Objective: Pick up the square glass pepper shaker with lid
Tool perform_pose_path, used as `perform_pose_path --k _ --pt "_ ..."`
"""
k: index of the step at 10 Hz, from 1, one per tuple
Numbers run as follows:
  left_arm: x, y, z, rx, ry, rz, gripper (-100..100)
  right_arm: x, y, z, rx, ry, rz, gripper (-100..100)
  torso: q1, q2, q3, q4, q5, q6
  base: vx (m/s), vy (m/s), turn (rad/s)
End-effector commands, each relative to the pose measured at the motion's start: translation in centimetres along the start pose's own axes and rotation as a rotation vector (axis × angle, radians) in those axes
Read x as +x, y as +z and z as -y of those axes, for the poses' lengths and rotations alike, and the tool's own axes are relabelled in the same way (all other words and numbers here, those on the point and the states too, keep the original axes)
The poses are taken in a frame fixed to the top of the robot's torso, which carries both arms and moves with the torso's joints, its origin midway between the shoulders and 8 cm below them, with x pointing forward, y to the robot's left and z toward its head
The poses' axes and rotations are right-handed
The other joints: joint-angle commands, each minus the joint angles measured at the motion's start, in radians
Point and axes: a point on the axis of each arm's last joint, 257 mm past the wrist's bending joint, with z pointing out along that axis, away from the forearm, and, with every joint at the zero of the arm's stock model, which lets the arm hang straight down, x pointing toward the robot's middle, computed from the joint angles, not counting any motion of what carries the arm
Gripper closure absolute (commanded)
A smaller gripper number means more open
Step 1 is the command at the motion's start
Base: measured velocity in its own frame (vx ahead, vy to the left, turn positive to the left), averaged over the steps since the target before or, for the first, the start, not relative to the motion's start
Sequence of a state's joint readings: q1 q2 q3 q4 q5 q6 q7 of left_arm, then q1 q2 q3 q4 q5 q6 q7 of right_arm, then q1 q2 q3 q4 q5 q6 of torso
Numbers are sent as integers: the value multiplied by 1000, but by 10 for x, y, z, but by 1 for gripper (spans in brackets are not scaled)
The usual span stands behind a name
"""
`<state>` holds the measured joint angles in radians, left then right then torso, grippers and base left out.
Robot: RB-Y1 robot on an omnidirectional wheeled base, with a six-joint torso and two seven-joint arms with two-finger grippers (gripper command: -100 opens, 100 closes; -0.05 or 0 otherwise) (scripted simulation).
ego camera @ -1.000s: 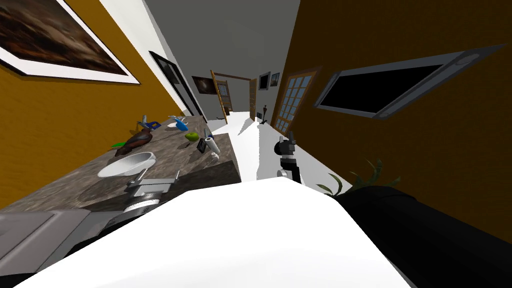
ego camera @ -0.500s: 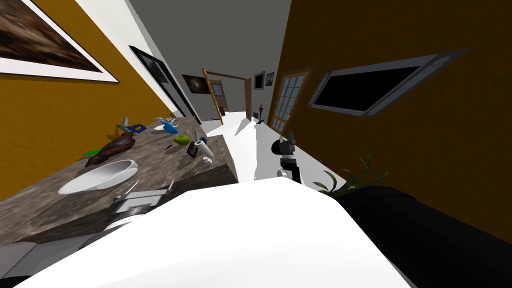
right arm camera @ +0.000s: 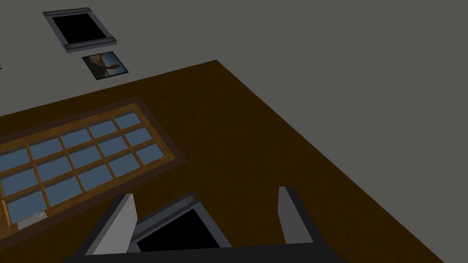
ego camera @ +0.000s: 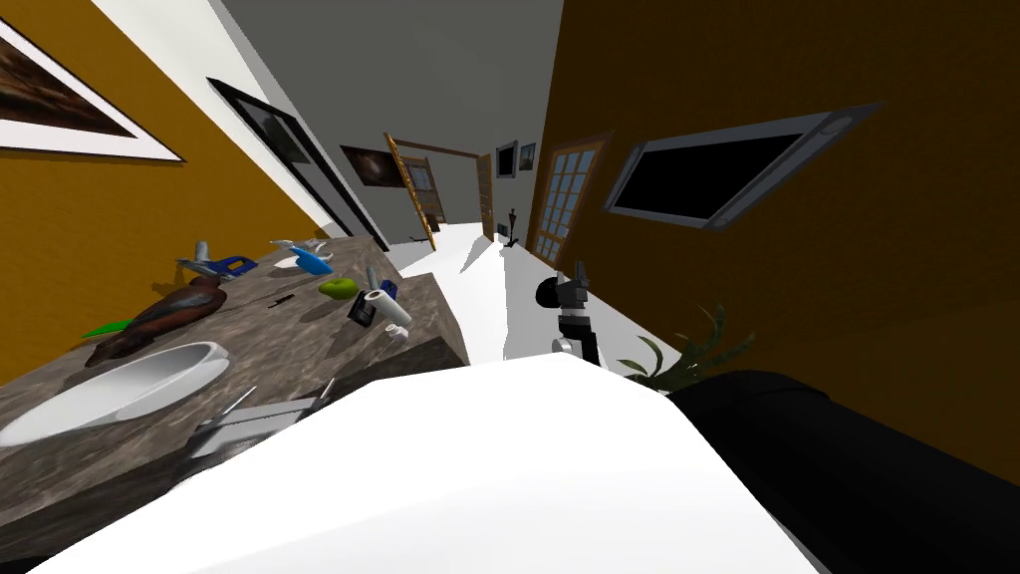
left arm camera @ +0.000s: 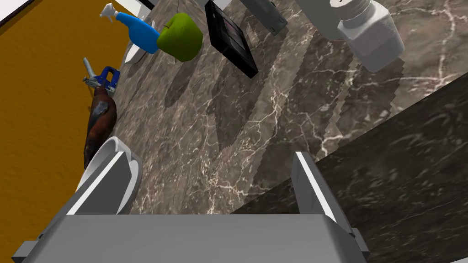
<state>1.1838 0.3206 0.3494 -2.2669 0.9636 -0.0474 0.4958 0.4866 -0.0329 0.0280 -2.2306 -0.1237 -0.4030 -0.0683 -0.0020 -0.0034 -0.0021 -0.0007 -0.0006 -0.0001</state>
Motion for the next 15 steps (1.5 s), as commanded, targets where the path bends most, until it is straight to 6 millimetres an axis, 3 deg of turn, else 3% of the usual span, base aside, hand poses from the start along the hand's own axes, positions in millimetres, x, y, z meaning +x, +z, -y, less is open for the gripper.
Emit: perform_pose_path --k 1,2,3,4,5,6,7,8,9,11,14,15 --pt "-22 -13 -3 -34 -46 65 -100 0 0 0 0 0 0 0 0 0 0 0 0 0 72 -43 -170" --pt "-22 -13 -3 -33 -66 65 -100 0 0 0 0 0 0 0 -1 0 0 0 0 0 64 -36 -70" --pt "-42 -25 -5 -58 -100 122 -100 0 0 0 0 0 0 0 -1 0 0 0 0 0 35 -48 -118" --pt "-42 -25 -5 -57 -117 122 -100 0 0 0 0 0 0 0 -2 1 1 0 0 0 75 -34 -134" --pt "-60 -38 -8 -80 -153 179 -100 0 0 0 0 0 0 0 -1 0 0 0 0 0 114 -25 -184" --pt "-60 -38 -8 -78 -169 180 -100 0 0 0 0 0 0 0 0 -2 -1 0 0 0 86 -12 -76" --pt "-77 -52 -10 -99 -203 237 -100 0 0 0 0 0 0 0 0 -1 -1 0 0 0 91 -33 -201" --pt "-77 -52 -11 -97 -221 237 -100 0 0 0 0 0 0 0 0 -1 -1 0 0 0 68 -12 -81" --pt "-94 -67 -14 -115 -261 294 -100 0 0 0 0 0 0 0 0 0 0 0 0 0 88 -1 -173" --pt "-94 -67 -14 -114 -273 294 -100 0 0 0 0 0 0 0 1 0 0 0 0 0 52 0 -34" --pt "-124 -99 -21 -143 -357 406 -100 0 0 0 0 0 0 0 0 1 0 0 0 0 72 -8 -145" --pt "-123 -99 -21 -140 -375 405 -100 0 0 0 0 0 0 0 1 0 0 0 0 0 70 7 -92"
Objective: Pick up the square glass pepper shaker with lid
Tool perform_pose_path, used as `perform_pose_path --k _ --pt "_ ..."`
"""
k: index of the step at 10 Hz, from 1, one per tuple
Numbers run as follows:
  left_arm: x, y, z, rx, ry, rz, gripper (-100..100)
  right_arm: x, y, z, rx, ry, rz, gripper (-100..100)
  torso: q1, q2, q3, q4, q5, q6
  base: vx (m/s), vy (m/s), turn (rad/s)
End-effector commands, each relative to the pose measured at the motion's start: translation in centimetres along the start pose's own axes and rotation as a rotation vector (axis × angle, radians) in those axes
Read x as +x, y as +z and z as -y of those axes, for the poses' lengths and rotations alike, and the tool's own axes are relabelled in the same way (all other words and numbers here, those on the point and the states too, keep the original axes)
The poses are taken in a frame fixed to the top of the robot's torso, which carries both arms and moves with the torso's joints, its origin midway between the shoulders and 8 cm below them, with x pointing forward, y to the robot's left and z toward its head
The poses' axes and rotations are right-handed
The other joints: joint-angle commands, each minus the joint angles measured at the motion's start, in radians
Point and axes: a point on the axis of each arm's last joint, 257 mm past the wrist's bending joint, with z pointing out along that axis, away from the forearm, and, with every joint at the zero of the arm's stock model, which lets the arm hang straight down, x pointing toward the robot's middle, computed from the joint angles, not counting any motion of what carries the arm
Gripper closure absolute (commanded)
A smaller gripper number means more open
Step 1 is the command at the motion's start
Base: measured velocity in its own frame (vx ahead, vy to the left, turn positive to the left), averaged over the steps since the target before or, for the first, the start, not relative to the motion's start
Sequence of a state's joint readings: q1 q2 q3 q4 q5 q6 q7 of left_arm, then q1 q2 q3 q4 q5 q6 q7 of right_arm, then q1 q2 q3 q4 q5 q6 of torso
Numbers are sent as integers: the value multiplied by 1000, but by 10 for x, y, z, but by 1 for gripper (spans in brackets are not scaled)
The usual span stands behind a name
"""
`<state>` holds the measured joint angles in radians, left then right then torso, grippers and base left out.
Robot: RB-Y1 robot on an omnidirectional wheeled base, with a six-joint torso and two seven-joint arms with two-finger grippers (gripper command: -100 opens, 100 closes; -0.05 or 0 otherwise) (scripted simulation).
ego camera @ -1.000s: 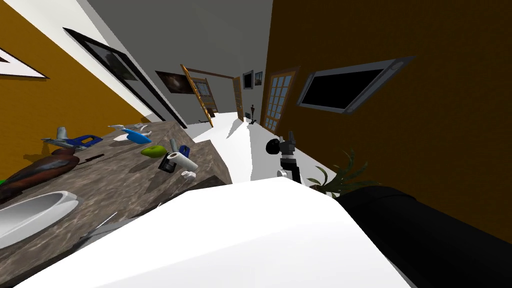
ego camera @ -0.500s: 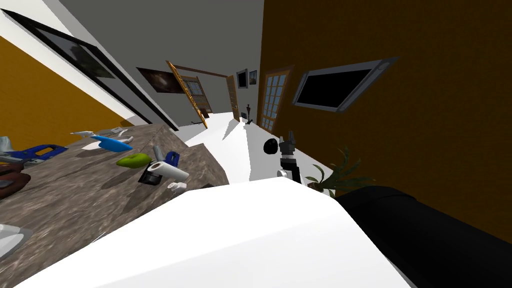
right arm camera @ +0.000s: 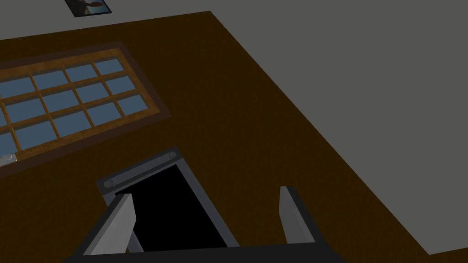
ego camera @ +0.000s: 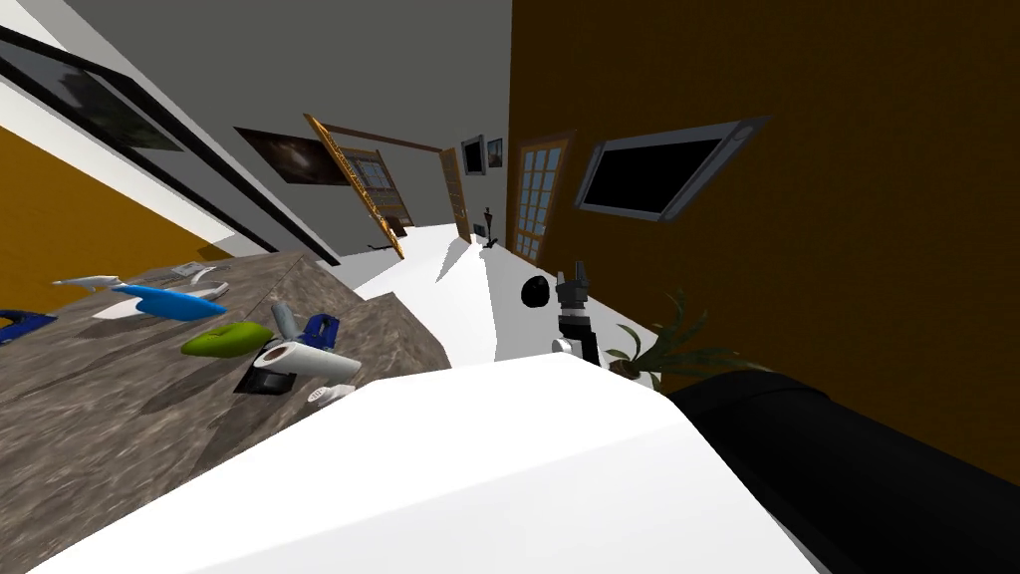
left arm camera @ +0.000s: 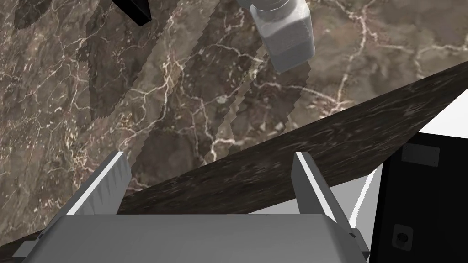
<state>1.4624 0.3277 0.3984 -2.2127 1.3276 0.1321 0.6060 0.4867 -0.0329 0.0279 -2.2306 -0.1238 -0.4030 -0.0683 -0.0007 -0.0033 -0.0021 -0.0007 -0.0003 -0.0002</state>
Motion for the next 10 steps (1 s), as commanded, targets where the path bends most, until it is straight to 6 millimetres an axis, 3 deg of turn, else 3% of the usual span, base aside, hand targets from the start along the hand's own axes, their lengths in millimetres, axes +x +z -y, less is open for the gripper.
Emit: perform_pose_path --k 1,2,4,6,7,8,10 --pt "-22 -11 1 -10 -54 59 -100 0 0 0 0 0 0 0 0 0 0 0 0 0 81 5 -175" --pt "-22 -11 1 -11 -65 58 -100 0 0 0 0 0 0 0 0 -1 0 0 0 0 81 6 -105" --pt "-57 -33 0 -26 -155 155 -100 0 0 0 0 0 0 0 0 -2 -1 0 0 0 122 11 -245" --pt "-56 -33 0 -26 -164 153 -100 0 0 0 0 0 0 0 0 -3 -2 -1 0 0 71 13 -15" --pt "-71 -44 -1 -32 -207 198 -100 0 0 0 0 0 0 0 0 1 0 0 0 0 47 9 -196" --pt "-71 -44 -1 -32 -210 197 -100 0 0 0 0 0 0 0 0 1 1 0 0 0 53 22 -84" --pt "-97 -67 -3 -40 -298 275 -100 0 0 0 0 0 0 0 0 0 0 0 0 0 96 28 -201"
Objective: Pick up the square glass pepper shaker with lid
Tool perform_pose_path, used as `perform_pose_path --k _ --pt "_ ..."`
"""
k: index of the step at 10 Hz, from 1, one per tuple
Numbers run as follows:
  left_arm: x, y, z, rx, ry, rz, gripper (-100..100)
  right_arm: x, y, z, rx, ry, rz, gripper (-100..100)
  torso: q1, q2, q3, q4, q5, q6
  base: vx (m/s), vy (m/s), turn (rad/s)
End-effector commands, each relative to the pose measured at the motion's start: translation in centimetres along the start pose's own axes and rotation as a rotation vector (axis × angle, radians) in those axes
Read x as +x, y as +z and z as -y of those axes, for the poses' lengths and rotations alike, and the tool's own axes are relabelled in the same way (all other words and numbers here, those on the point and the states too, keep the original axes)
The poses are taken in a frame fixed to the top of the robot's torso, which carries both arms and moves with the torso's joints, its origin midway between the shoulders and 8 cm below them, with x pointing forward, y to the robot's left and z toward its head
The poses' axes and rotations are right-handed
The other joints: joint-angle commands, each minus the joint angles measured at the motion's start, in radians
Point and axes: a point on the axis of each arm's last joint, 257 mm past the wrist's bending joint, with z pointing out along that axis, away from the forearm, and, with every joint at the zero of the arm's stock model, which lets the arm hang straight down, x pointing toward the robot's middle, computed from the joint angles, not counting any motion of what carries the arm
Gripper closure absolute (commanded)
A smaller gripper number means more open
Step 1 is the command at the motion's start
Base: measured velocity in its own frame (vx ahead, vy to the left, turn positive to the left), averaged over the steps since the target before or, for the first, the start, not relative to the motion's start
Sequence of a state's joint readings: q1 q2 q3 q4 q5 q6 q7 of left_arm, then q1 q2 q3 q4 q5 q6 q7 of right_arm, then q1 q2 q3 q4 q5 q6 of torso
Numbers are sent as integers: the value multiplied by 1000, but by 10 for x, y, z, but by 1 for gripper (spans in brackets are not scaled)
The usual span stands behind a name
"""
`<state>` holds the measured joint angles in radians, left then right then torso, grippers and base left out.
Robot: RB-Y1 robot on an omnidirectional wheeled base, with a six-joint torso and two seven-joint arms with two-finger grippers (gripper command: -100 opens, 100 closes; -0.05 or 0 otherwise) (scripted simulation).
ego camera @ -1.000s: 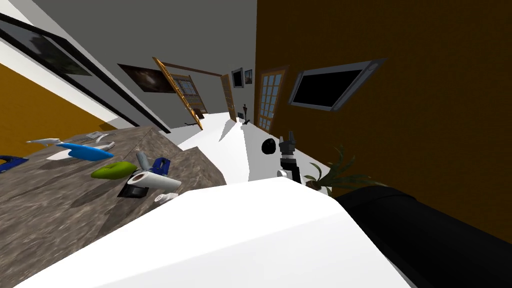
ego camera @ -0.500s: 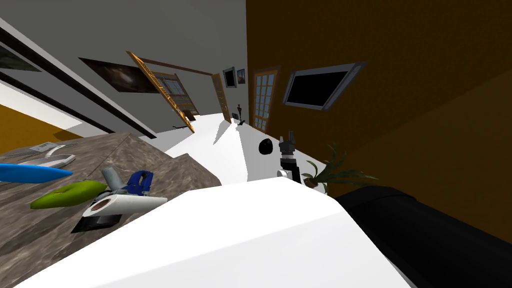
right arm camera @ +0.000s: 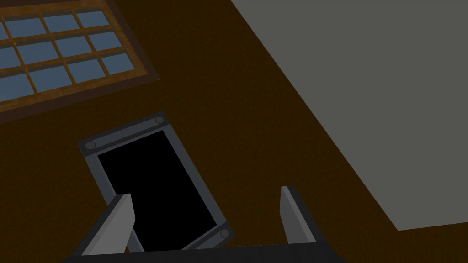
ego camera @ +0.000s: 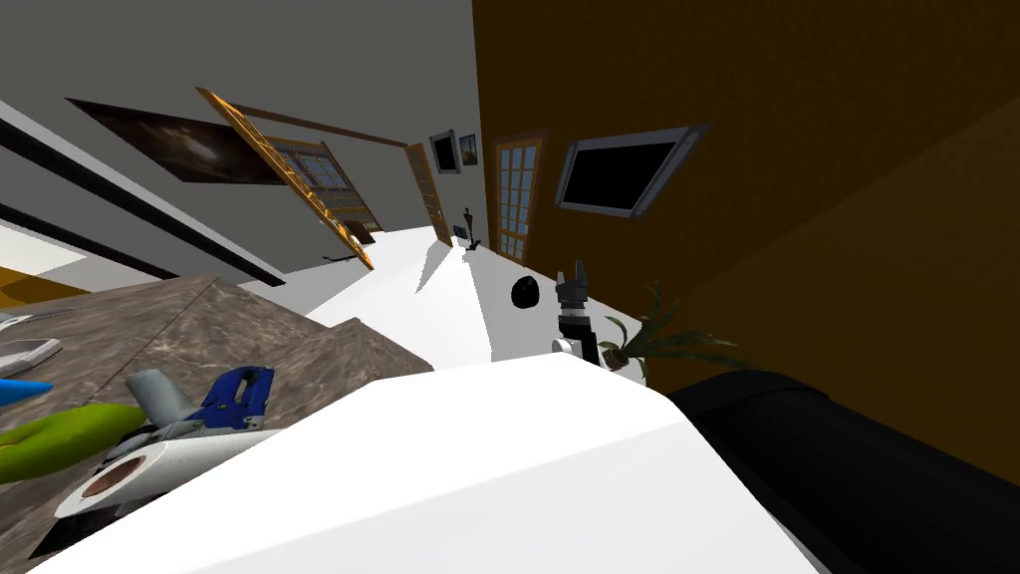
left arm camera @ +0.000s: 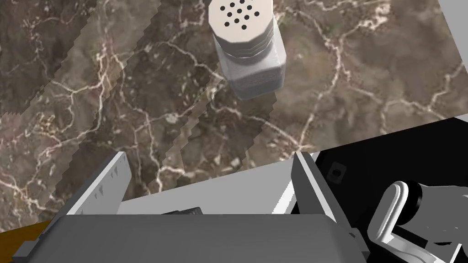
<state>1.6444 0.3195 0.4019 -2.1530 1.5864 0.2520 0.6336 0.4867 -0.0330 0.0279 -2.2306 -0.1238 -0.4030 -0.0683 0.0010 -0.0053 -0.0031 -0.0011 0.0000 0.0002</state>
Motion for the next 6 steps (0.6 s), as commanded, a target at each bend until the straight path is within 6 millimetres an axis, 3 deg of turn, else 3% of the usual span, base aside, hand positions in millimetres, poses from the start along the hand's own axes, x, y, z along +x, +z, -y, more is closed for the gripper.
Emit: perform_pose_path --k 1,2,4,6 --pt "-22 -11 1 -9 -69 58 -100 0 0 0 0 0 0 0 0 0 0 0 0 0 146 43 -242" --pt "-22 -11 1 -9 -54 58 -100 0 0 0 0 0 0 0 0 -2 -1 0 0 0 106 32 -46" --pt "-22 -11 1 -9 -69 58 -100 0 0 0 0 0 0 0 -2 3 1 0 0 -1 10 4 18" --pt "-44 -26 3 -15 -138 116 -100 0 0 0 0 0 0 0 -3 5 3 1 -1 0 52 18 -176"
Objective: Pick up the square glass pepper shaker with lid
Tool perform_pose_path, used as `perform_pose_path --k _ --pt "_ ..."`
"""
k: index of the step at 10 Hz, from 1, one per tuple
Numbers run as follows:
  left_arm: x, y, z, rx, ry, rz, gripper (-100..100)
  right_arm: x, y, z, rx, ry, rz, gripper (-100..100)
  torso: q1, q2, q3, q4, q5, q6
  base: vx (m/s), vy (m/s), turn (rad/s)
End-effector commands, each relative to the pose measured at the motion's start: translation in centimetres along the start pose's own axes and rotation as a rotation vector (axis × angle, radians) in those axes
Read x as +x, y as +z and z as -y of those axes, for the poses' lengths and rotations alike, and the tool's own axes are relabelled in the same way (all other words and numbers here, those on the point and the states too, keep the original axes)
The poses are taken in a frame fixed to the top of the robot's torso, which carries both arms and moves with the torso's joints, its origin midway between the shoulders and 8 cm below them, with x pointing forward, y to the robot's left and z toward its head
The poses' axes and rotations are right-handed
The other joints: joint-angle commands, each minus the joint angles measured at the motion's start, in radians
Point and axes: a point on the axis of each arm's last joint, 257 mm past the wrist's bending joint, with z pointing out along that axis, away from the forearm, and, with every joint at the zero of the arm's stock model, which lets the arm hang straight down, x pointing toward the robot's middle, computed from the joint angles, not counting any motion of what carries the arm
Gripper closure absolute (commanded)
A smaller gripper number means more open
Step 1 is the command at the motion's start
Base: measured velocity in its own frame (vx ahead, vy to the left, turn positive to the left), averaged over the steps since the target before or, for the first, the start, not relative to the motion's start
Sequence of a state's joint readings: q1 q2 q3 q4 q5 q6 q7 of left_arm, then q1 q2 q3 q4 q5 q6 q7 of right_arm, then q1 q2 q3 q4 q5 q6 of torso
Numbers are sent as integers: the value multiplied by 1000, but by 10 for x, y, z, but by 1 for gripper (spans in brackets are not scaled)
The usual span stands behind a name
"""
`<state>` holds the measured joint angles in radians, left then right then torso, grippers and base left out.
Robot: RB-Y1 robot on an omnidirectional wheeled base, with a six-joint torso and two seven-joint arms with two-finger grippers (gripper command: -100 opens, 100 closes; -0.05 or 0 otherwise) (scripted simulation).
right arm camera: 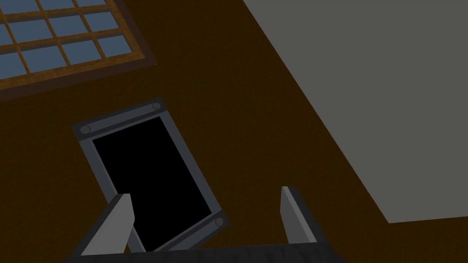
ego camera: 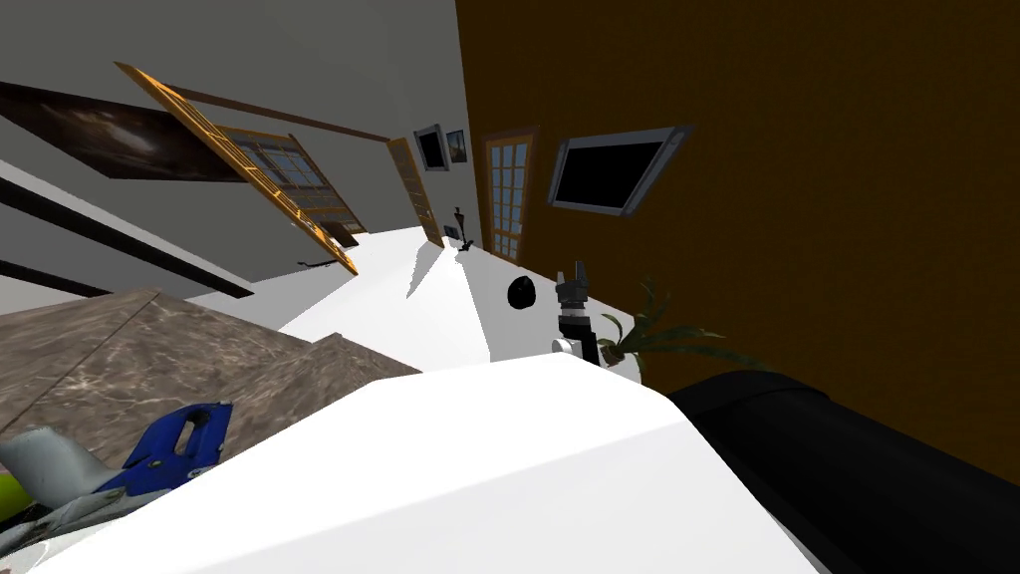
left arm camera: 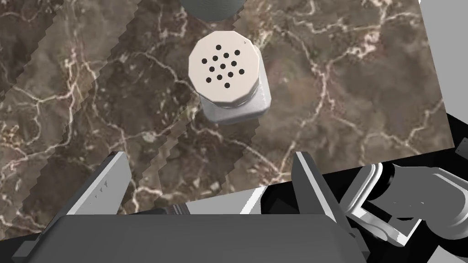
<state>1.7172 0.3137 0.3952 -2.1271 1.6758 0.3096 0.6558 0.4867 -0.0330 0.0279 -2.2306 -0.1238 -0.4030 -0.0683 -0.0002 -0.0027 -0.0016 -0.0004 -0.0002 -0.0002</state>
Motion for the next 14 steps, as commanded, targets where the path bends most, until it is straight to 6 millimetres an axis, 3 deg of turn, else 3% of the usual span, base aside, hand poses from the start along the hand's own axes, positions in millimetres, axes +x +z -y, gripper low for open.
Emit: perform_pose_path --k 1,4,6,7,8,14 --pt "-15 -9 2 -6 -48 42 -100 0 0 0 0 0 0 0 0 0 0 0 0 0 103 54 -166" --pt "-36 -27 6 -13 -122 106 -100 0 0 0 0 0 0 0 1 -2 -1 -1 0 0 93 35 -152" --pt "-38 -26 8 -12 -125 107 -100 0 0 0 0 0 0 0 -1 -2 -1 -1 0 0 56 13 -64" --pt "-39 -27 7 -13 -126 109 0 0 0 0 0 0 0 0 -2 1 0 0 0 -1 7 2 2" --pt "-35 -21 12 -14 -125 103 -100 0 0 0 0 0 0 0 -2 3 1 1 0 -1 -13 -20 -86" --pt "-26 -4 35 5 -143 95 -100 0 0 0 0 0 0 0 -5 6 4 1 -1 -1 -30 -45 -74"
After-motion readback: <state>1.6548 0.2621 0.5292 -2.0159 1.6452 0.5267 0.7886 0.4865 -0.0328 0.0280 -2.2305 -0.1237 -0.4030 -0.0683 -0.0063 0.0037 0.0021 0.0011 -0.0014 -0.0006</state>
